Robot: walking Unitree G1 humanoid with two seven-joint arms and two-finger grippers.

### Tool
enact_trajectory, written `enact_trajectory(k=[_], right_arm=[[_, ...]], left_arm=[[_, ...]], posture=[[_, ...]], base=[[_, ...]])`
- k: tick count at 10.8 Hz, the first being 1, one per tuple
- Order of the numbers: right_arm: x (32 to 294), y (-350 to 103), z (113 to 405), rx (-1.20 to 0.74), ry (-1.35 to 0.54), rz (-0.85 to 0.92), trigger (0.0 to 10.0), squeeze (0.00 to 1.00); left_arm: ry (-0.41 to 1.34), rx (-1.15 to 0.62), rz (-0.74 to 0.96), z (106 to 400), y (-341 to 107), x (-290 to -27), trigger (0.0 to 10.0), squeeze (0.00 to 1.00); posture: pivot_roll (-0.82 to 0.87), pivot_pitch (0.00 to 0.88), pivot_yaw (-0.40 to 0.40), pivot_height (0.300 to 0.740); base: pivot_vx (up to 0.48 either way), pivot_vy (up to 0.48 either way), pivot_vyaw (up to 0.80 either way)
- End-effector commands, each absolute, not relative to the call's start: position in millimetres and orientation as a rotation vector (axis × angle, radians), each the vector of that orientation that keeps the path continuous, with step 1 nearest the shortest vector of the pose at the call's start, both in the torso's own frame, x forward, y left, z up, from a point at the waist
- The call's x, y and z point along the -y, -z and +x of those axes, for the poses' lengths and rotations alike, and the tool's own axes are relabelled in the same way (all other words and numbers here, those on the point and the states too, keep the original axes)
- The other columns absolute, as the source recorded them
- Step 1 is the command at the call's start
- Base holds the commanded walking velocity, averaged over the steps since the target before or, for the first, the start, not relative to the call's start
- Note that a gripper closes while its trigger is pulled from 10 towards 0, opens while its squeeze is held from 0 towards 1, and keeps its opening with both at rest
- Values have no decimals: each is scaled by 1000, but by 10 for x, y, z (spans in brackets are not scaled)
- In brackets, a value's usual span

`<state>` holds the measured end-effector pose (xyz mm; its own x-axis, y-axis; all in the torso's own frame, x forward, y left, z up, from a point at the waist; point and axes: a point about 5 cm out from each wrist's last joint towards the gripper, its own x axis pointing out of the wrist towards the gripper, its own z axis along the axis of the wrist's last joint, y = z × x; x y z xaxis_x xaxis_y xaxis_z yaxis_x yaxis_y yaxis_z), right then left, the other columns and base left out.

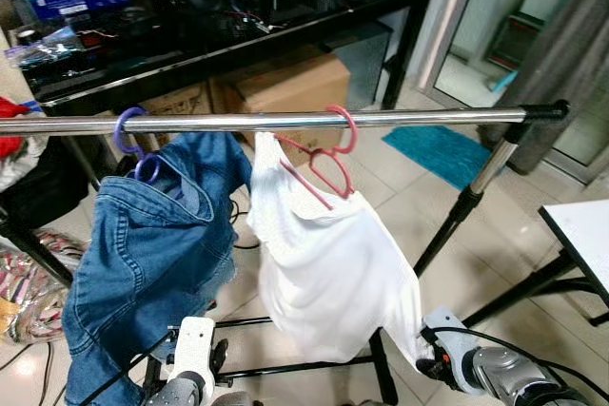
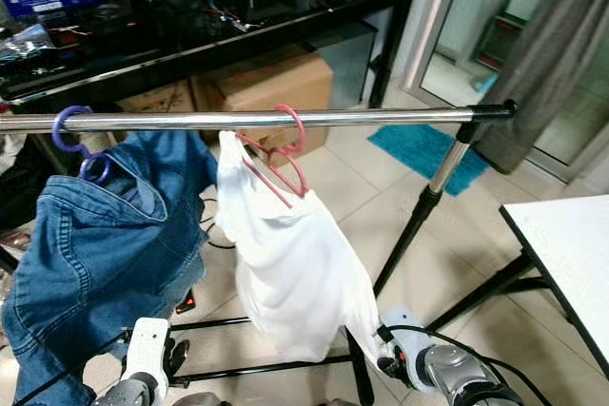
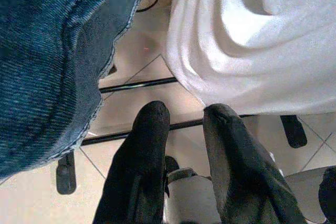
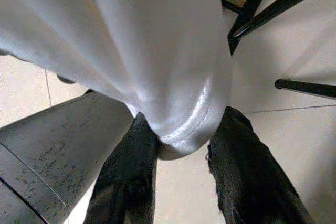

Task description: Hang hanger

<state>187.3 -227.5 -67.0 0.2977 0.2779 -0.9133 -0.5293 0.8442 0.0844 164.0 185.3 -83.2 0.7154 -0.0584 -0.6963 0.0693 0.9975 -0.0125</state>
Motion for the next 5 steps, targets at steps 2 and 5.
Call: enact_trajectory(k=[2,5], right_arm=[[2284,674,1863,-1177,-551,-261,10000,0],[2265,659,1904,-1157,-555,-280,10000,0]], left_arm=[[74,-778,20,1645,836,-1845,10000,0],[62,-782,17,1644,838,-1855,10000,0]], posture=[[51,0,-22,740],[49,0,-22,740]], base=[[0,0,0],[0,0,0]])
